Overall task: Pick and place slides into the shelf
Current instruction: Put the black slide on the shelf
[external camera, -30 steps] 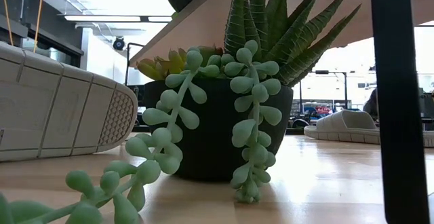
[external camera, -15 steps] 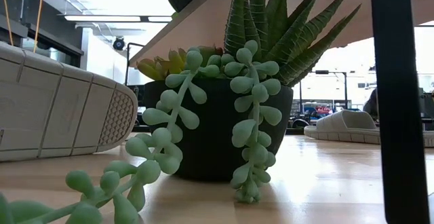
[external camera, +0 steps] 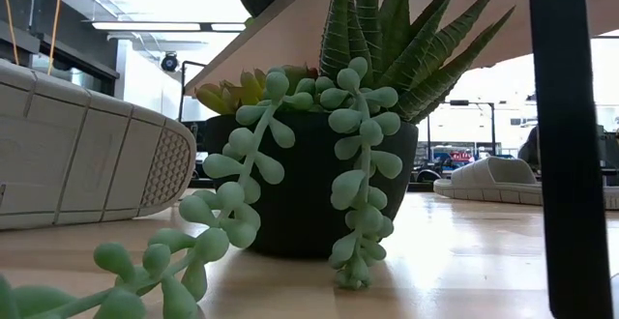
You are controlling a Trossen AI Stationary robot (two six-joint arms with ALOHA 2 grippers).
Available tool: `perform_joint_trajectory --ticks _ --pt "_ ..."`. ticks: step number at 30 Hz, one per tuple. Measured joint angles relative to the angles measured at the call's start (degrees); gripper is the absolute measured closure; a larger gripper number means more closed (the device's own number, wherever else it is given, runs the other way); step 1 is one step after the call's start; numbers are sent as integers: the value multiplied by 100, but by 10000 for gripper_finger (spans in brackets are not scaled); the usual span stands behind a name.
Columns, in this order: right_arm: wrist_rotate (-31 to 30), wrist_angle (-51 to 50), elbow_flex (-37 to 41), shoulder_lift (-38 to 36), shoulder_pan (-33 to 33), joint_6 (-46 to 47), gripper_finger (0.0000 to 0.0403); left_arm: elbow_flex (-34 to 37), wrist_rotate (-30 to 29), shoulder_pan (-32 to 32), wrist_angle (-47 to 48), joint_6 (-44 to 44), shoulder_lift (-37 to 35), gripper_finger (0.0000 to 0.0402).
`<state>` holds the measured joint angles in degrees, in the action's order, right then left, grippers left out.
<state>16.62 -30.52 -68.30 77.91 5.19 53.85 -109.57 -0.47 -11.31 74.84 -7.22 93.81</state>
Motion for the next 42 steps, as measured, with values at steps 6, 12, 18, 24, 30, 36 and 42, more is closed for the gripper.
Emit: perform_joint_trajectory --ticks 6,12,18,24,30,36,42 --pt "-204 -385 -1 -399 86 -293 300 521 83 4 -552 103 204 399" --pt "-1559 -1561 -1 -1318 295 -91 300 1201 -256 153 -1077 494 215 399" --pt "-2538 -1757 -1 -2006 709 285 300 1671 -580 361 -1873 824 214 399" --pt "-3018 -1836 -1 -2194 1078 367 300 1994 -468 531 -2597 900 211 399" --pt "-3059 -2185 -2 -2108 1226 376 300 2238 -411 528 -2859 916 209 399" --pt "-3245 -2300 -3 -2085 1224 375 300 2355 -333 528 -2816 1008 314 399" --pt "-3296 -2315 -3 -2094 1224 369 300 2351 -167 531 -3095 919 395 399"
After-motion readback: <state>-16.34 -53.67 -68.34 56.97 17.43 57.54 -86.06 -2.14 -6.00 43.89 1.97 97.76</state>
